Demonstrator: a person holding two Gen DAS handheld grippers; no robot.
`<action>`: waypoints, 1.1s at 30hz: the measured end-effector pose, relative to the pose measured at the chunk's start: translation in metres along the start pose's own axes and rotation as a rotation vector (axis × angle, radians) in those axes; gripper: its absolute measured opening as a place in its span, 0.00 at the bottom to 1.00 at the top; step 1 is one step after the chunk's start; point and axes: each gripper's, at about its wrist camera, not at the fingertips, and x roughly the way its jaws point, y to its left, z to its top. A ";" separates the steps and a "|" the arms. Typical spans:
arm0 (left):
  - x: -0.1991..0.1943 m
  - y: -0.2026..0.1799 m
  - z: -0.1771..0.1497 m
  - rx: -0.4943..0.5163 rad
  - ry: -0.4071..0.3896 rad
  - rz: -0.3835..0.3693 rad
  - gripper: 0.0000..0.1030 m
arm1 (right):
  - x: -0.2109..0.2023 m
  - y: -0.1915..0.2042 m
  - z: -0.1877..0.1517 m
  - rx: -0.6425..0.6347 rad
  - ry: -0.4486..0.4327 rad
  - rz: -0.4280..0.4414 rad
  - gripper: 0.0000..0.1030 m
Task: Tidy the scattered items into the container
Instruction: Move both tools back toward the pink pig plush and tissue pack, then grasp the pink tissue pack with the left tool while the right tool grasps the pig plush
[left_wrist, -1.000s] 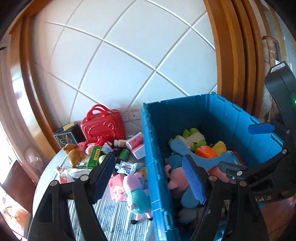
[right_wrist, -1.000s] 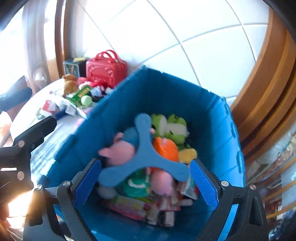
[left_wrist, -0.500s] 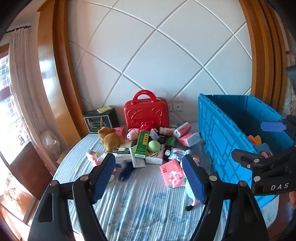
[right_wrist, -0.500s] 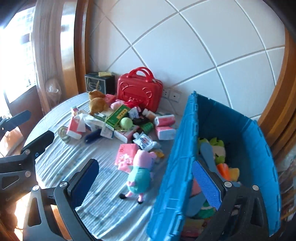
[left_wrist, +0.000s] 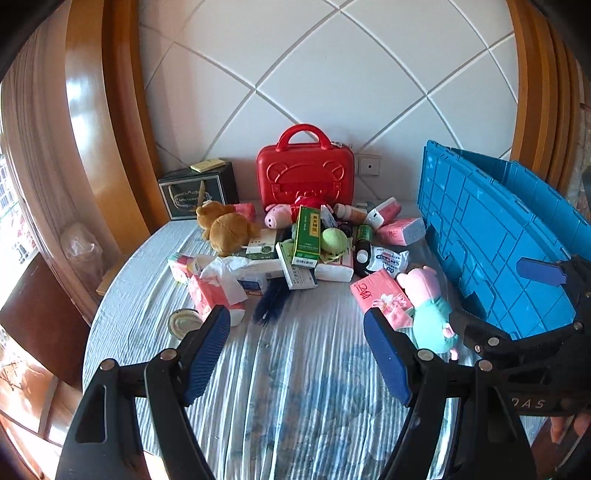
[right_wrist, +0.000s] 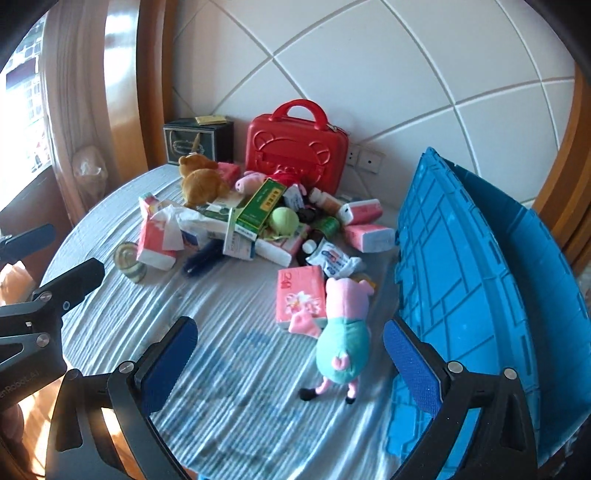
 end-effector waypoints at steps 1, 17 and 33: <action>0.011 0.000 -0.002 -0.004 0.014 -0.001 0.72 | 0.008 0.001 -0.002 -0.002 0.003 -0.005 0.99; 0.145 -0.028 -0.004 -0.011 0.175 -0.053 0.72 | 0.131 -0.048 -0.017 0.030 0.116 -0.022 0.99; 0.259 -0.074 0.012 0.229 0.313 -0.346 0.72 | 0.201 -0.091 -0.078 0.434 0.258 -0.189 0.99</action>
